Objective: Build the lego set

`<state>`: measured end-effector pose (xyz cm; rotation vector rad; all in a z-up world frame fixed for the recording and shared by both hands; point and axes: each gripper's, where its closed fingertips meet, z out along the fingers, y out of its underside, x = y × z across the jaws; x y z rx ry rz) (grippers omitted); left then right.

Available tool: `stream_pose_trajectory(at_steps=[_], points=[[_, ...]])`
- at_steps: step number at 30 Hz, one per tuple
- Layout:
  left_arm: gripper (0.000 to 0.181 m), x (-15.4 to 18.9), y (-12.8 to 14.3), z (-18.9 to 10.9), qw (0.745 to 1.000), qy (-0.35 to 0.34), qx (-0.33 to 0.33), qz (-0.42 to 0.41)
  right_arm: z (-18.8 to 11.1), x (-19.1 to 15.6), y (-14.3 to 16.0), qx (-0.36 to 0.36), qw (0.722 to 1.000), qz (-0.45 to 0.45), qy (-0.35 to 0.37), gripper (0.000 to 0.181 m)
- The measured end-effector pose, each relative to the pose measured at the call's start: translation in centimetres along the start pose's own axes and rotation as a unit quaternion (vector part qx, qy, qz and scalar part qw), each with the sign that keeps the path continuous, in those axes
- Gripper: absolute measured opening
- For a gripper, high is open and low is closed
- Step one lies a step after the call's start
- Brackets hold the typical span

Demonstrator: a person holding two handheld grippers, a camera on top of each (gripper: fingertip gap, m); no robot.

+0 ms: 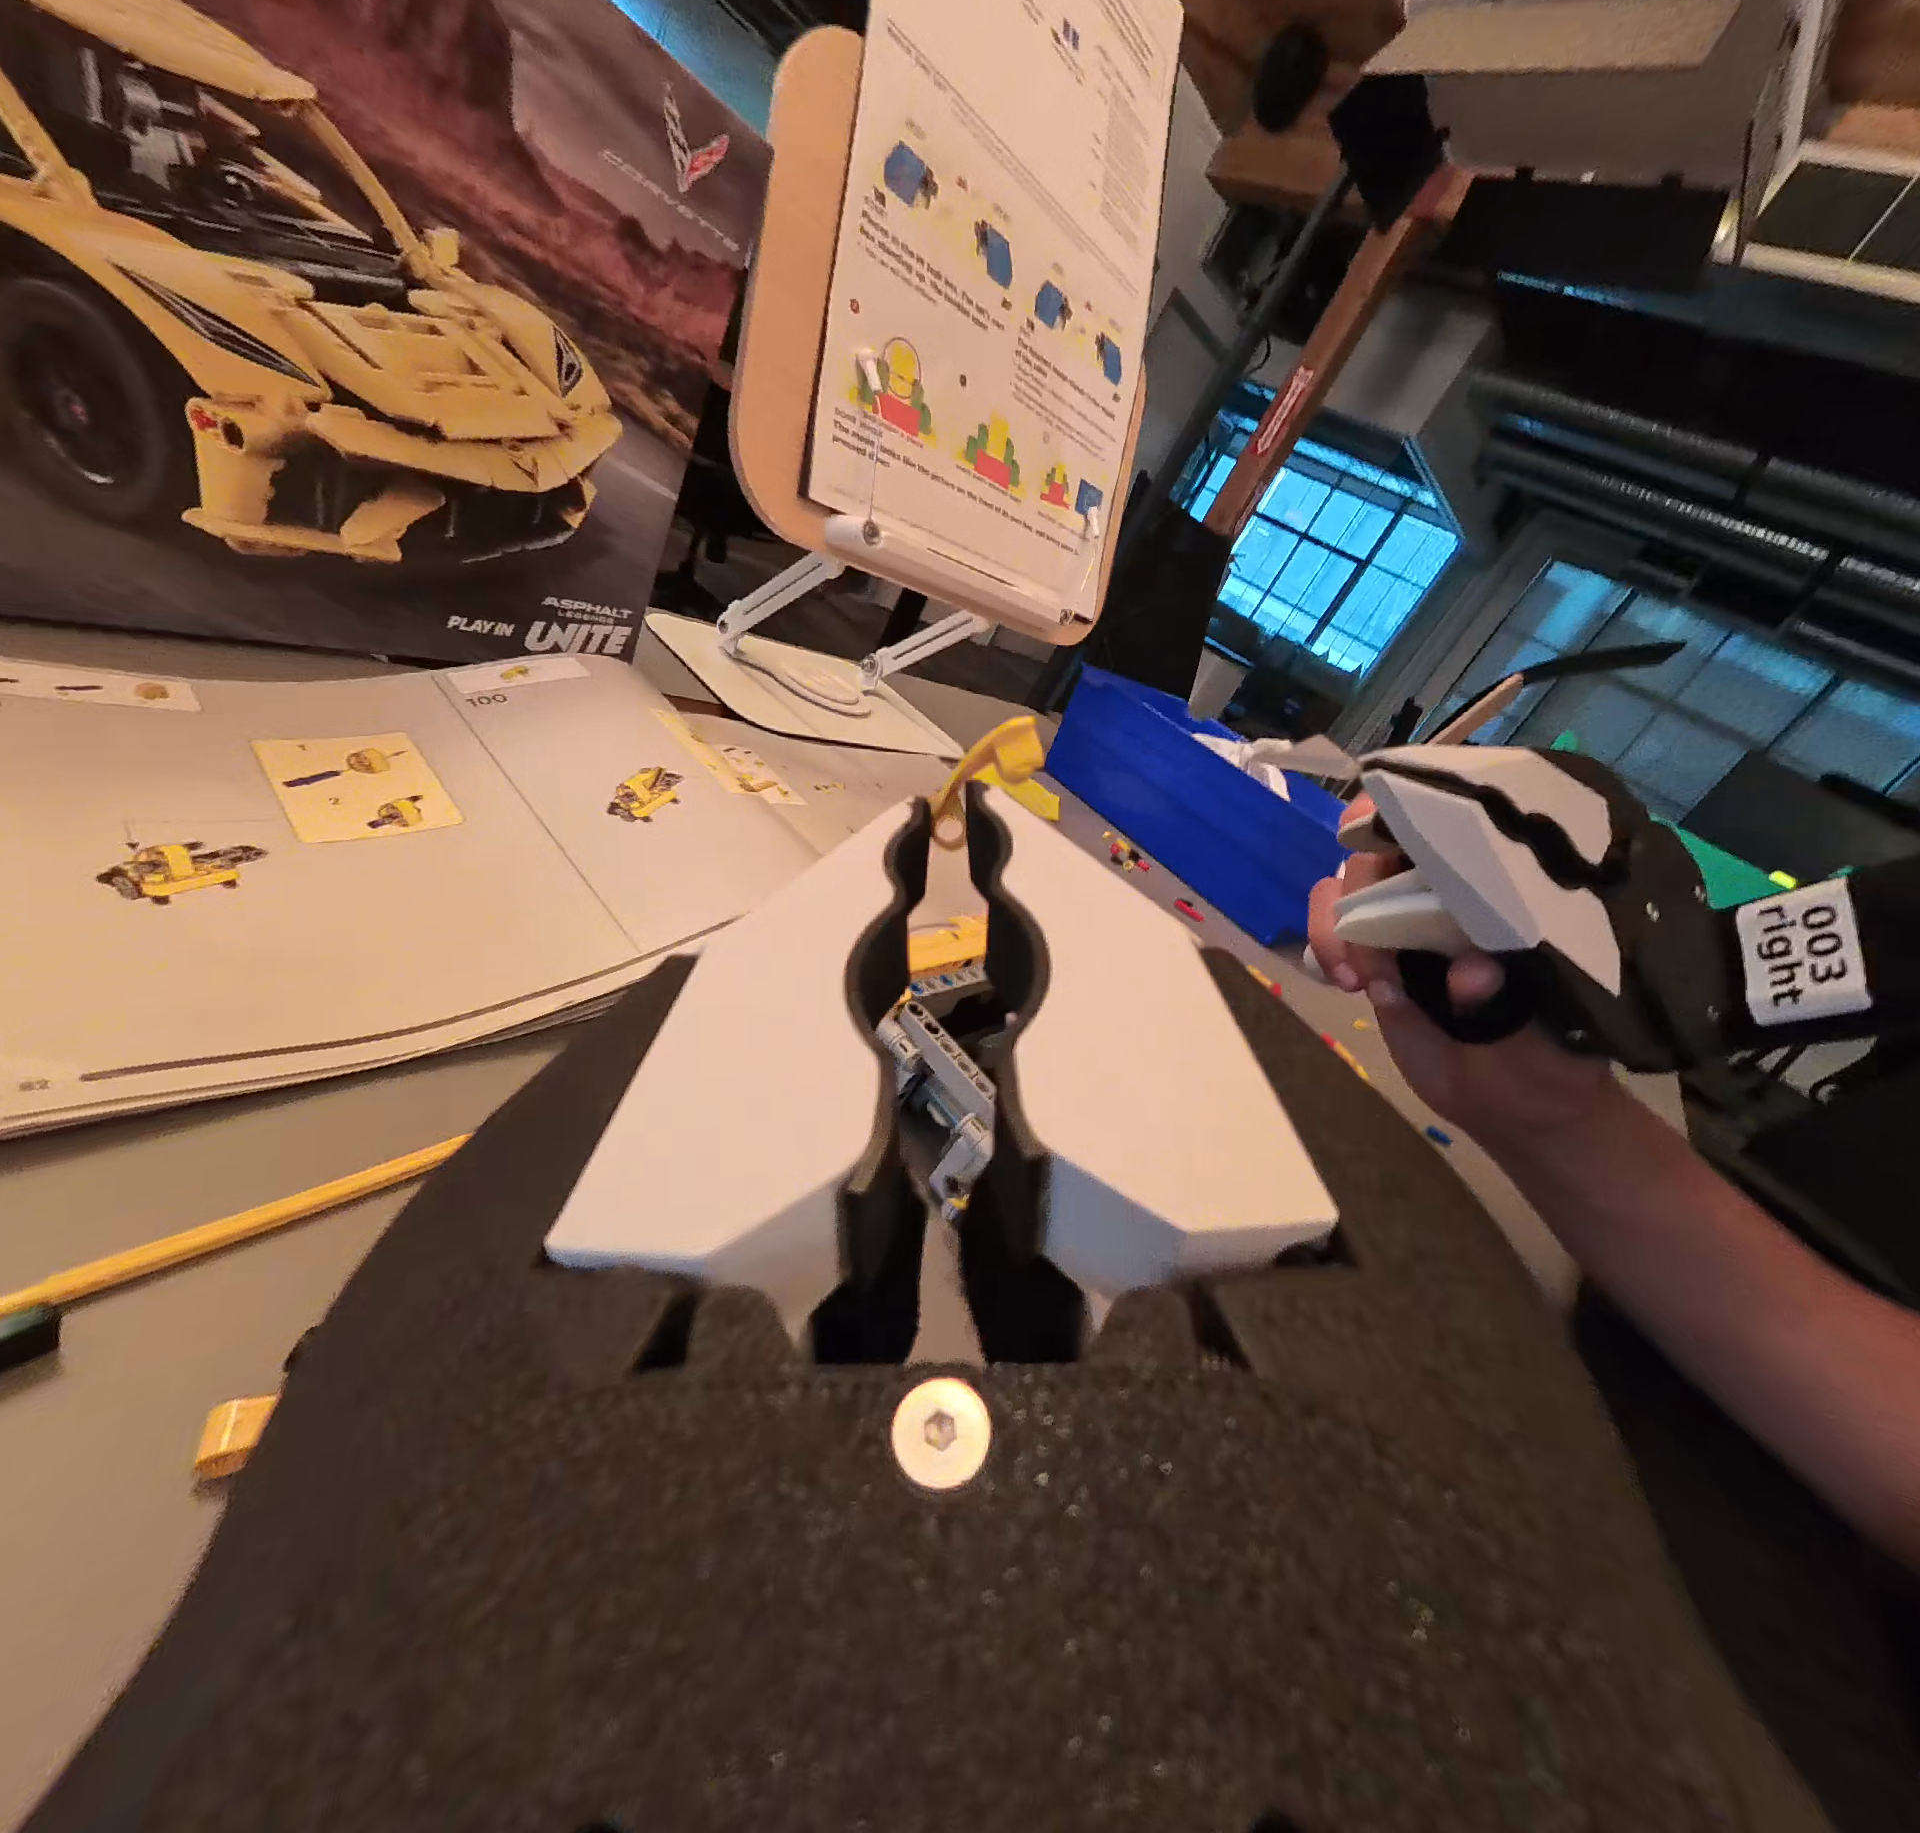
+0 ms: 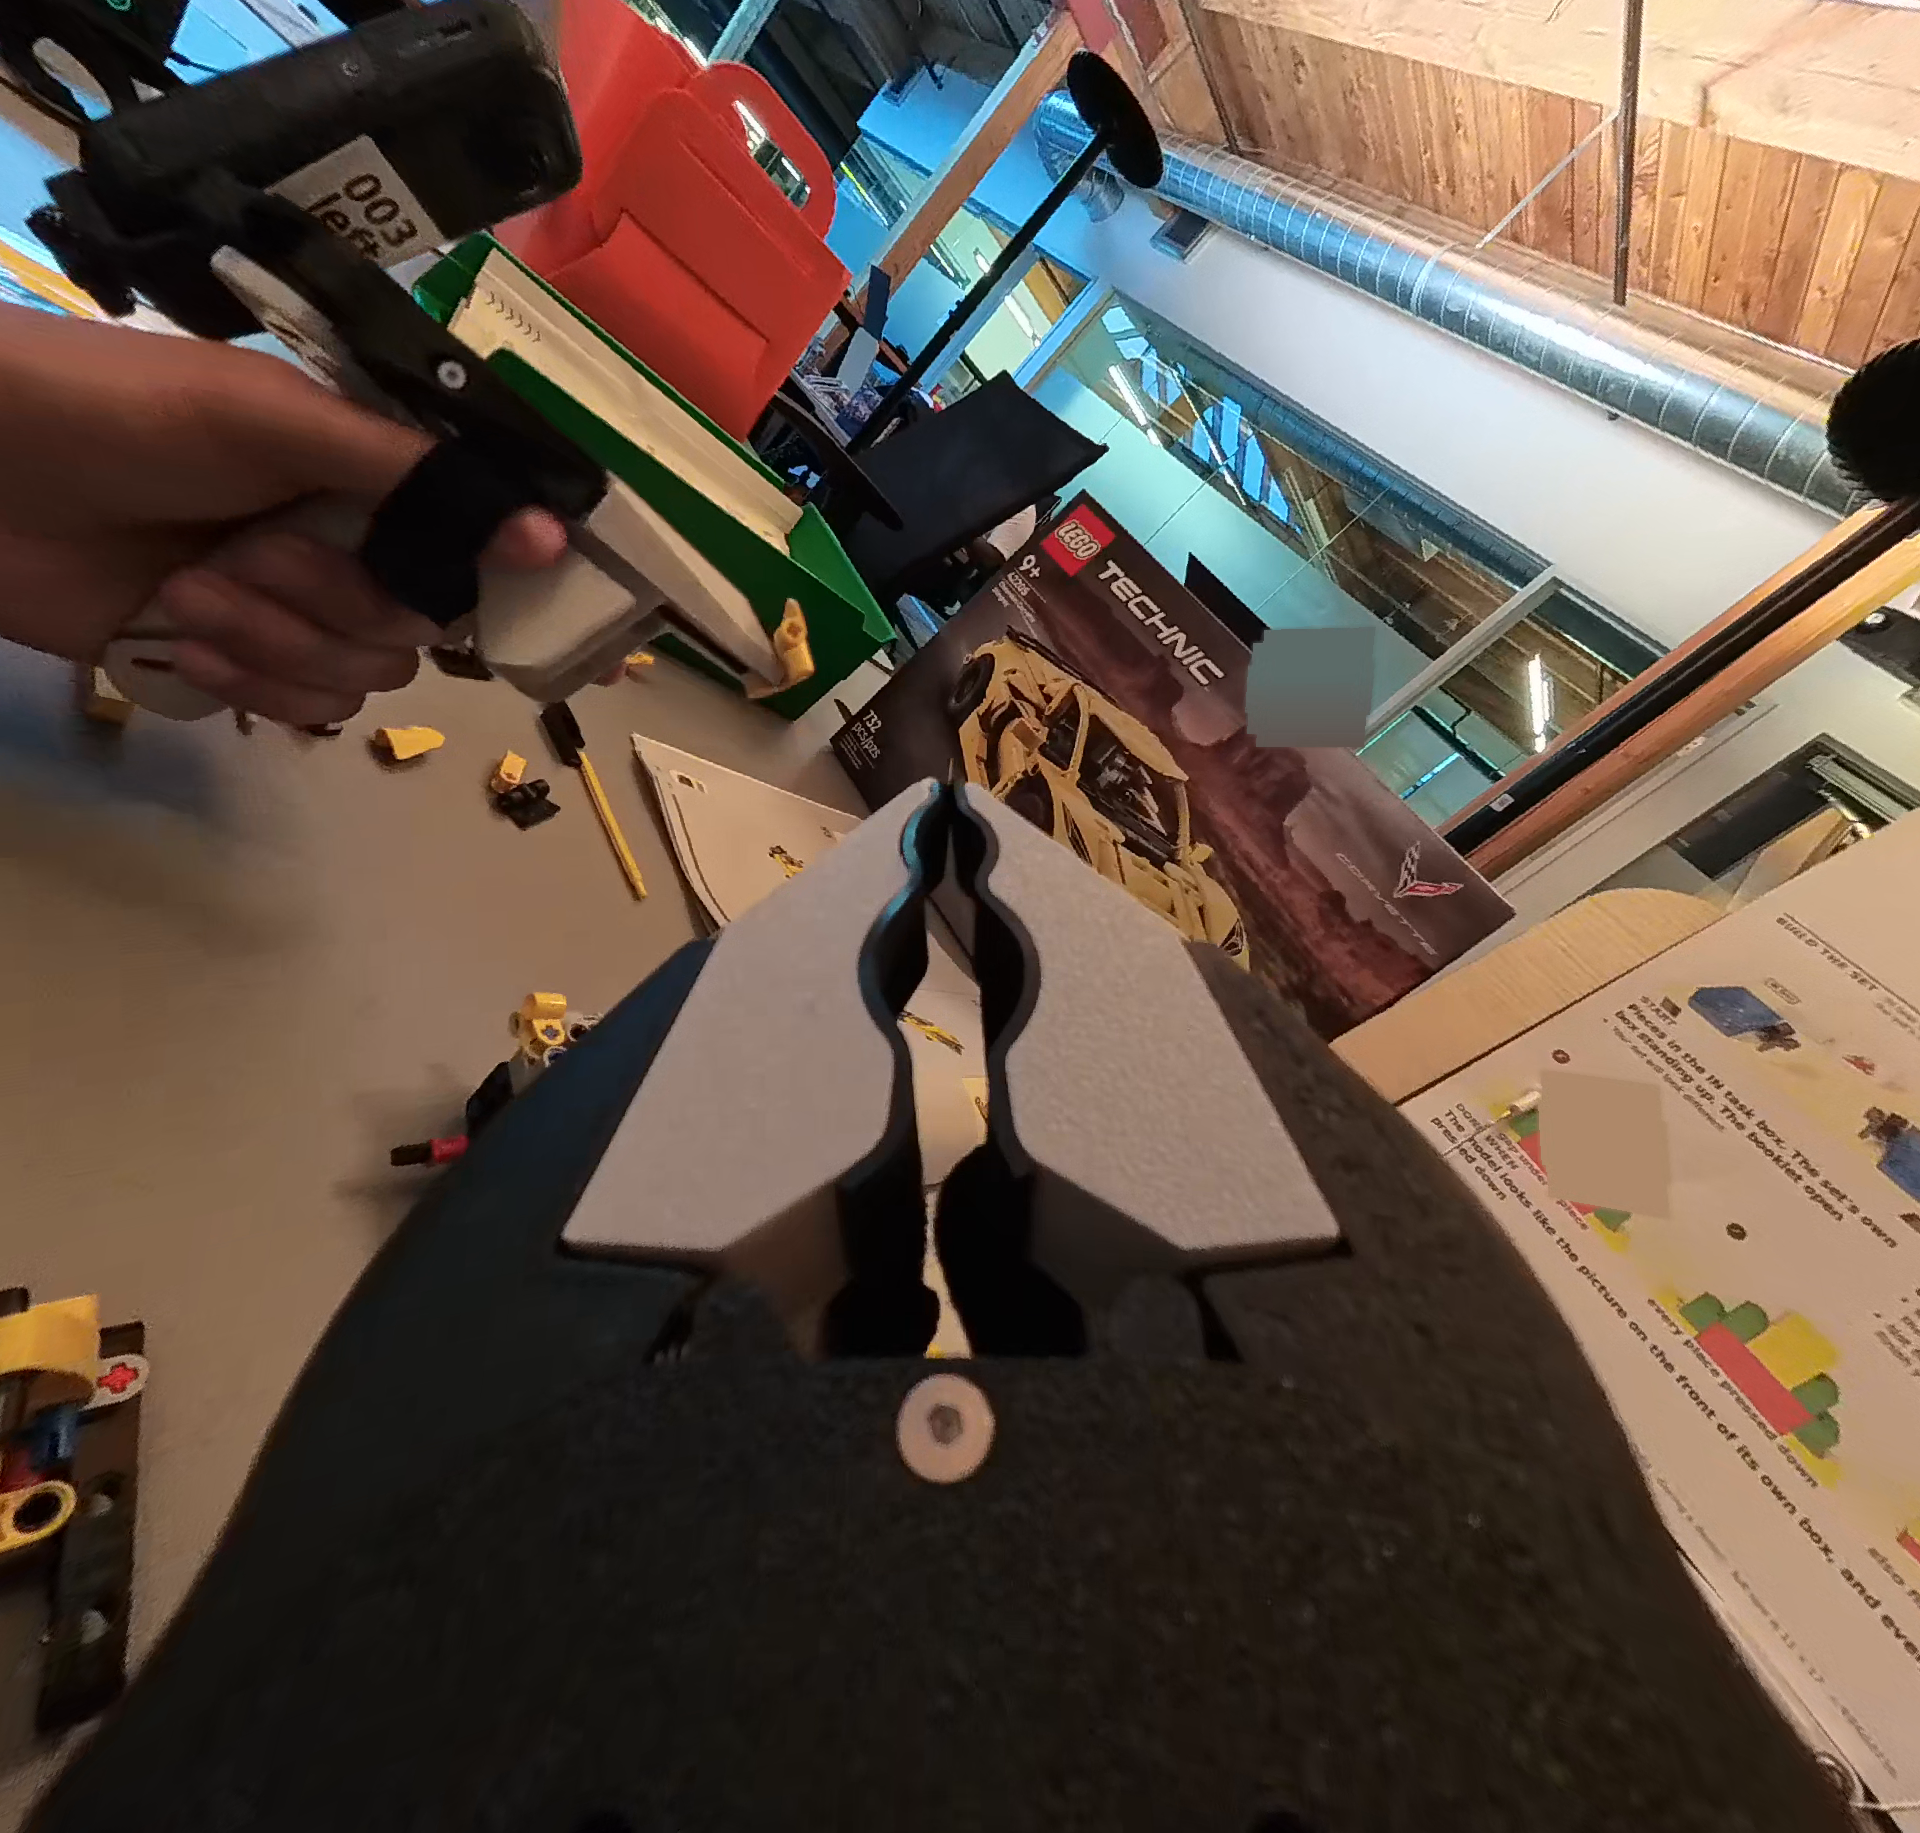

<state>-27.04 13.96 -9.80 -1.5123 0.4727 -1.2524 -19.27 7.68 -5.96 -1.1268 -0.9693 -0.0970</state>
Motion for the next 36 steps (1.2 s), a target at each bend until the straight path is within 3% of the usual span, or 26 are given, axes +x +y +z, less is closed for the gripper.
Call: stream_pose_trajectory(at_steps=[19,21,24,26,27,32,36], points=[[0.006,-1.2,0.3,-0.3,0.999,-0.042,-0.018,0.013,-0.1,0.1,0.0,-0.003,1.000,-0.009,0.002,0.000],[0.006,-1.8,1.4,-0.8,0.987,-0.101,-0.066,0.103,-0.1,0.2,0.1,-0.005,1.000,-0.012,0.004,0.000],[0.006,-1.5,4.8,-3.4,0.917,-0.209,-0.239,0.240,-0.2,0.6,0.7,-0.013,1.000,-0.010,0.008,0.000],[0.006,-0.2,7.2,-5.9,0.868,-0.239,-0.348,0.260,-0.2,0.9,1.2,-0.020,1.000,-0.007,0.010,0.000],[0.006,0.7,8.4,-6.9,0.858,-0.239,-0.379,0.249,-0.2,1.0,1.2,-0.020,1.000,-0.005,0.012,0.000],[0.006,3.1,14.3,-8.8,0.863,-0.199,-0.453,0.097,-0.2,0.7,1.0,-0.017,1.000,-0.003,0.005,0.000],[0.006,2.5,15.0,-8.7,0.865,-0.209,-0.447,0.091,-0.1,0.5,1.1,-0.022,1.000,-0.015,0.003,0.000]])
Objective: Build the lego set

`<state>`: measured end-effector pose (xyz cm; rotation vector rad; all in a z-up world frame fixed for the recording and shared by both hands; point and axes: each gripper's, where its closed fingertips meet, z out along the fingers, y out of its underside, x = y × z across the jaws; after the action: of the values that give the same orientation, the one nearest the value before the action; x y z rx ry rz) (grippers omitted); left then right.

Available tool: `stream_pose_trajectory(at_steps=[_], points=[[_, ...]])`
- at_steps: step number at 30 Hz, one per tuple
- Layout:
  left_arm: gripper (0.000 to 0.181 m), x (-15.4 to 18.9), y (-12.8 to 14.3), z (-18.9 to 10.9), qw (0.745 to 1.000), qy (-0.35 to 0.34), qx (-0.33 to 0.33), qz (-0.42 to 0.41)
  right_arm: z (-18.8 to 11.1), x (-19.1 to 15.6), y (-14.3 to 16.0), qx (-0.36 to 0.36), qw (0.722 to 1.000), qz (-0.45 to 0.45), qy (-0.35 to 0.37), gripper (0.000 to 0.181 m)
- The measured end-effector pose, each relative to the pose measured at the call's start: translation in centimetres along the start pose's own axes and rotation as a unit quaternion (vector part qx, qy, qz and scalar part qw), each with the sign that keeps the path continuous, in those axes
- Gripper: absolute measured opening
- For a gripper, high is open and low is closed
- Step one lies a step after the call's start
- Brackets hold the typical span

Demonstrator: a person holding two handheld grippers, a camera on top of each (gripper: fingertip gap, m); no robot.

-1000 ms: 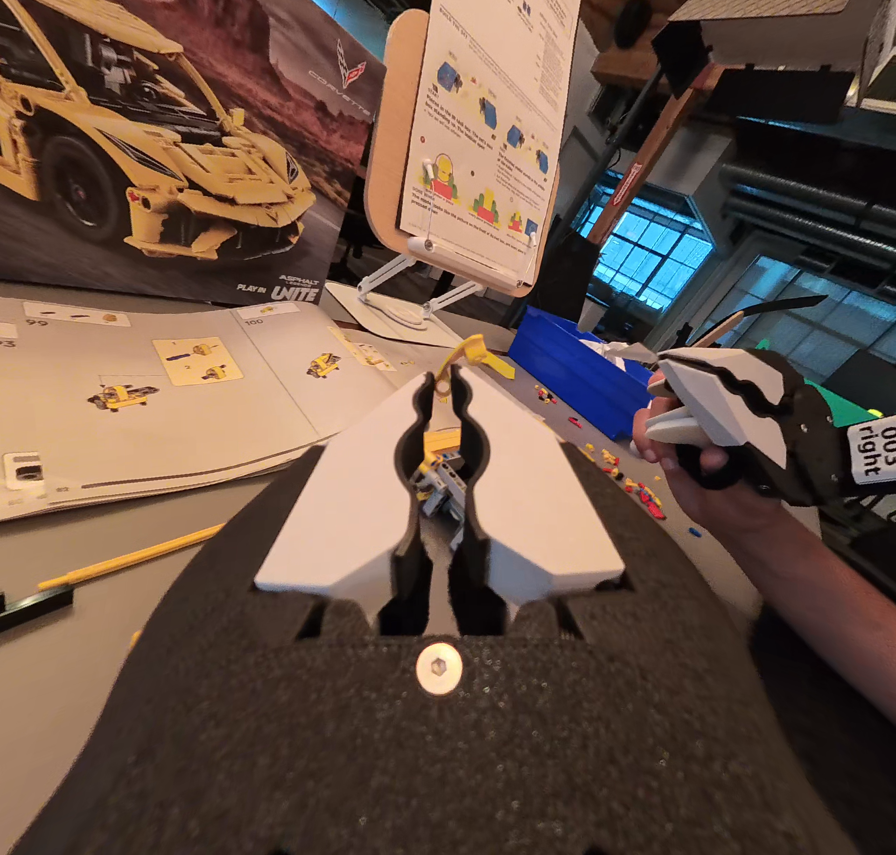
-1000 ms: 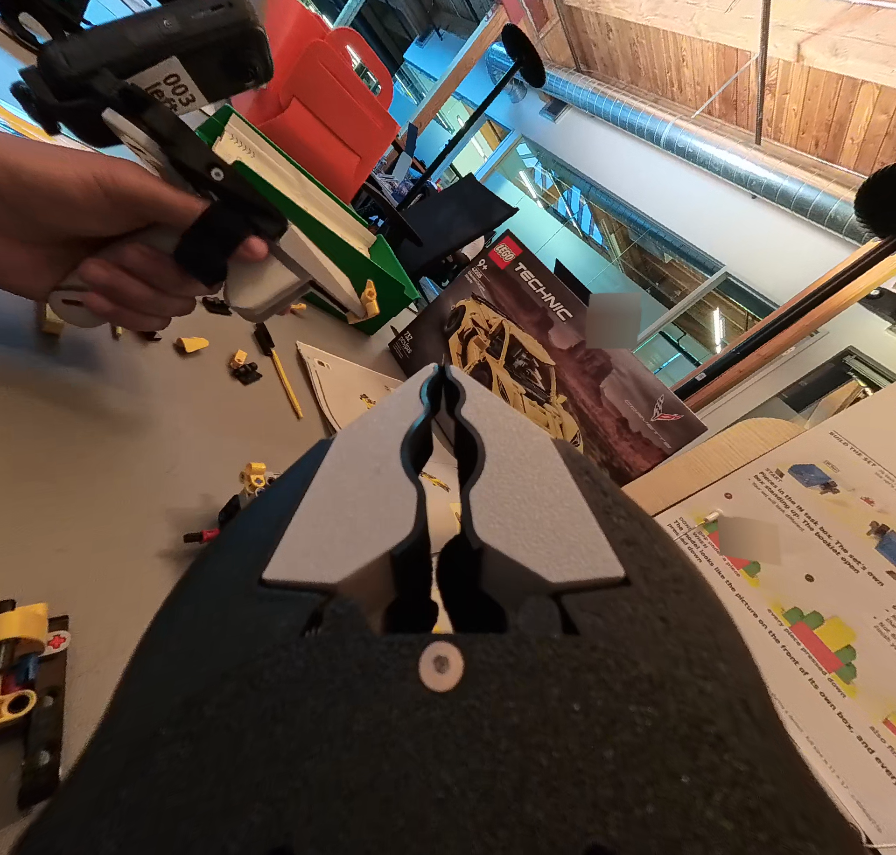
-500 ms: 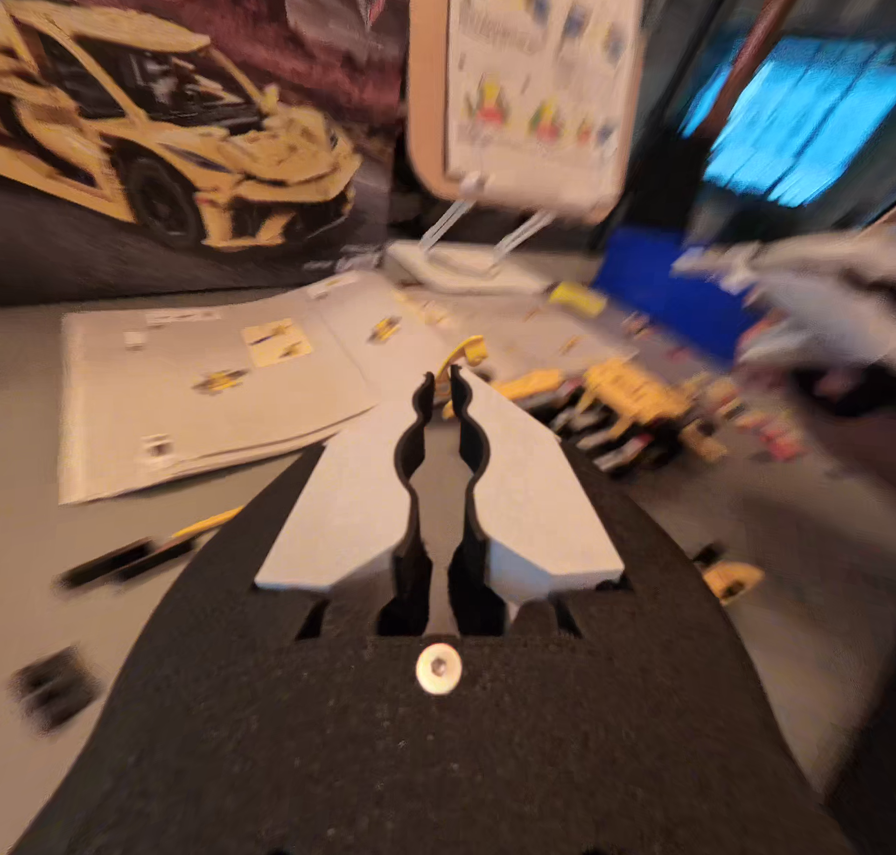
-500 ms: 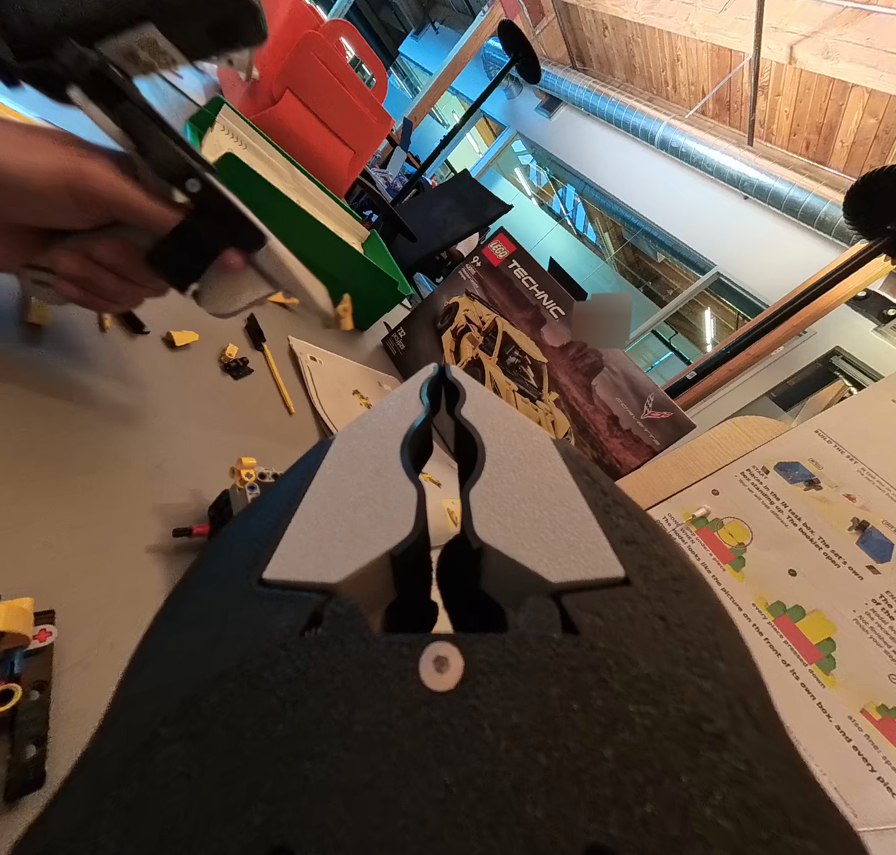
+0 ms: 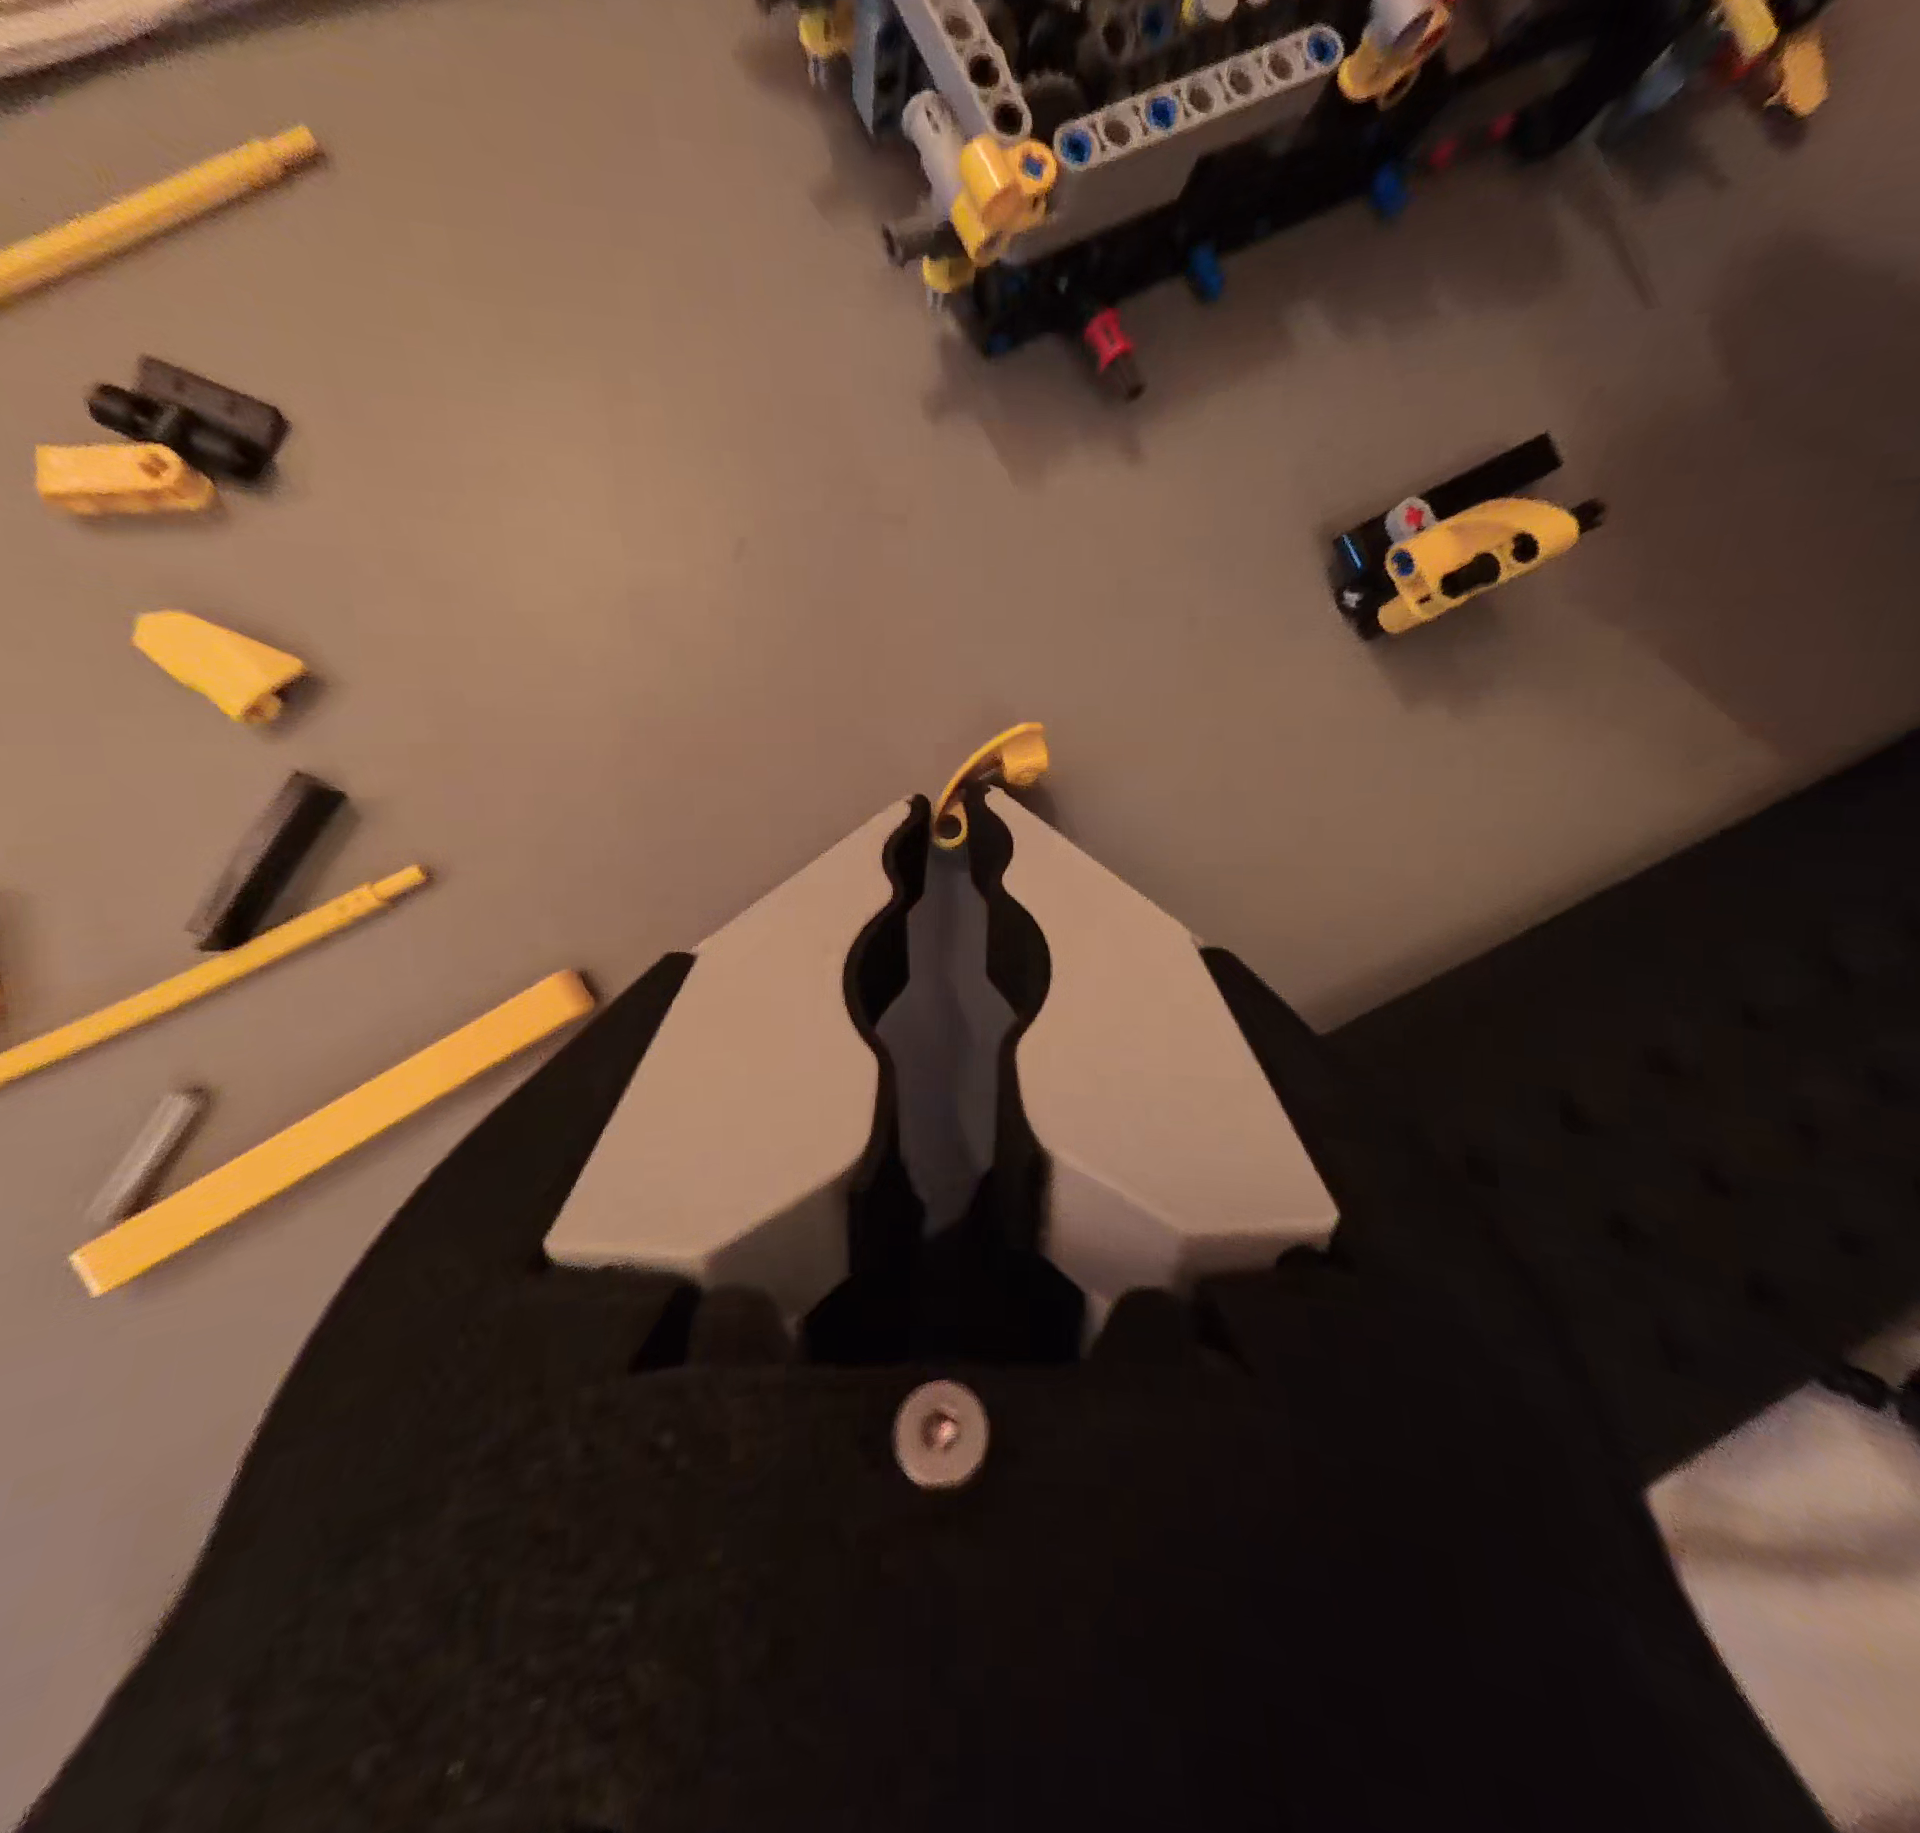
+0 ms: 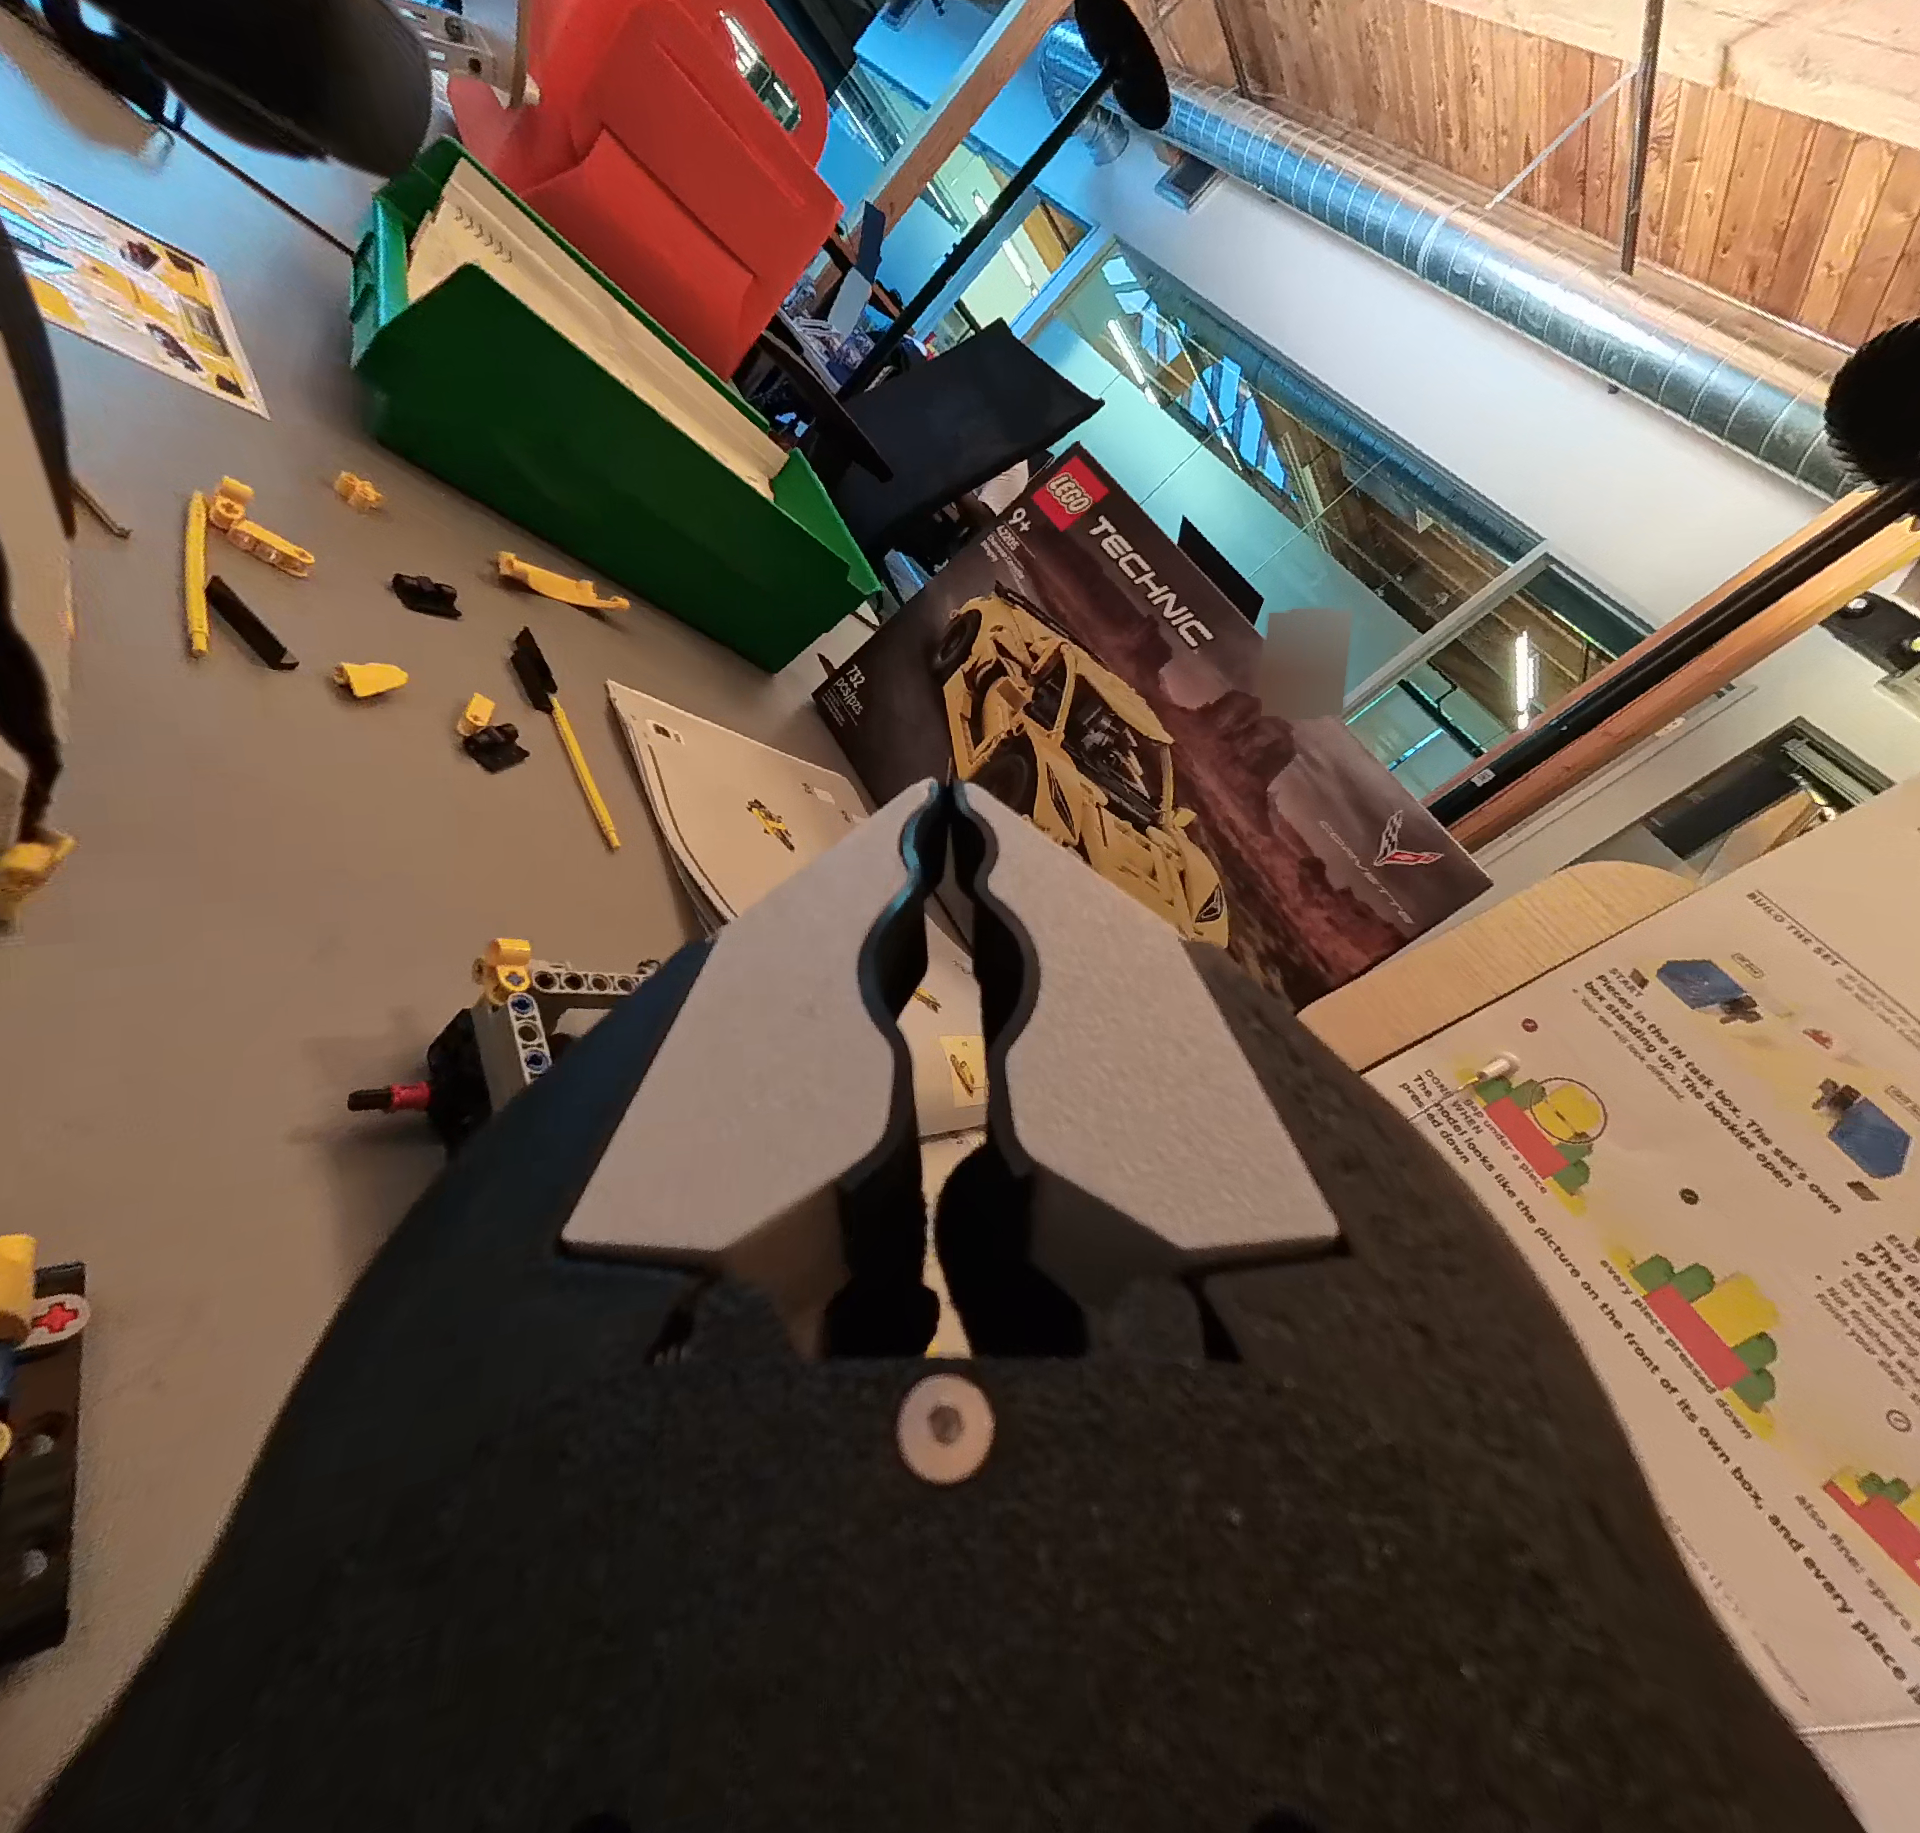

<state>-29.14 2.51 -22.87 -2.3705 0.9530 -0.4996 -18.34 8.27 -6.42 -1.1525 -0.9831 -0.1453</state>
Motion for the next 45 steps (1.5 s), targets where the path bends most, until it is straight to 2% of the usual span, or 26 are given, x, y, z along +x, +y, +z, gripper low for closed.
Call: stream_pose_trajectory(at_steps=[2,5,7,9,11,12,14,17,20,24,27,30,32,34,37,45], points=[[0.006,-1.0,-0.6,0.0,0.999,-0.041,0.015,0.028,-0.1,0.2,-0.1,0.002,1.000,0.005,0.002,0.000],[0.006,-4.0,-1.4,-0.5,0.974,-0.187,0.034,0.125,-0.2,0.4,-0.2,0.003,1.000,0.004,0.005,0.000],[0.007,-5.5,-1.9,-1.3,0.939,-0.283,0.031,0.193,-0.2,0.5,-0.2,0.004,1.000,0.003,0.007,0.000],[0.007,-6.0,-2.8,-2.2,0.891,-0.363,0.033,0.272,-0.3,0.5,-0.3,0.005,1.000,0.003,0.008,0.000],[0.007,-5.9,-3.2,-2.7,0.850,-0.406,0.031,0.333,-0.3,0.5,-0.3,0.004,1.000,0.003,0.007,0.000],[0.007,-5.8,-3.0,-2.4,0.845,-0.407,0.022,0.346,-0.3,0.5,-0.3,0.003,1.000,0.001,0.008,0.000],[0.007,-5.3,-2.4,-1.7,0.854,-0.387,0.014,0.348,-0.3,0.5,-0.3,0.003,1.000,0.000,0.008,0.000],[0.011,-4.5,-1.7,-1.2,0.880,-0.344,0.004,0.327,-0.4,0.7,-0.4,0.004,1.000,-0.001,0.010,0.000],[0.025,-4.1,-0.9,-1.0,0.911,-0.305,-0.012,0.277,-0.4,0.8,-0.3,0.003,1.000,0.001,0.011,0.000],[0.030,-1.5,-0.6,-1.4,0.974,-0.165,0.021,0.152,-0.4,0.7,-0.2,0.002,1.000,0.000,0.010,0.000],[0.033,-1.9,-0.7,-2.2,0.995,-0.084,0.034,0.037,-0.5,0.7,-0.3,0.002,1.000,0.001,0.009,0.000],[0.036,-2.0,-0.2,-2.5,0.997,-0.002,0.025,-0.068,-0.5,0.7,-0.3,0.002,1.000,0.000,0.009,0.000],[0.039,-1.0,0.1,-2.5,0.994,0.037,0.021,-0.103,-0.5,0.8,-0.2,0.000,1.000,0.001,0.009,0.000],[0.040,-0.1,0.3,-2.2,0.994,0.030,0.020,-0.102,-0.5,0.8,-0.1,0.000,1.000,0.002,0.009,0.000],[0.040,-0.4,0.4,-1.3,0.996,-0.031,0.021,-0.087,-0.5,0.8,0.0,-0.002,1.000,0.003,0.007,0.000],[0.036,0.2,-0.4,-0.1,0.996,-0.006,0.013,-0.089,-0.4,0.4,0.1,-0.004,1.000,0.002,0.000,0.000]])
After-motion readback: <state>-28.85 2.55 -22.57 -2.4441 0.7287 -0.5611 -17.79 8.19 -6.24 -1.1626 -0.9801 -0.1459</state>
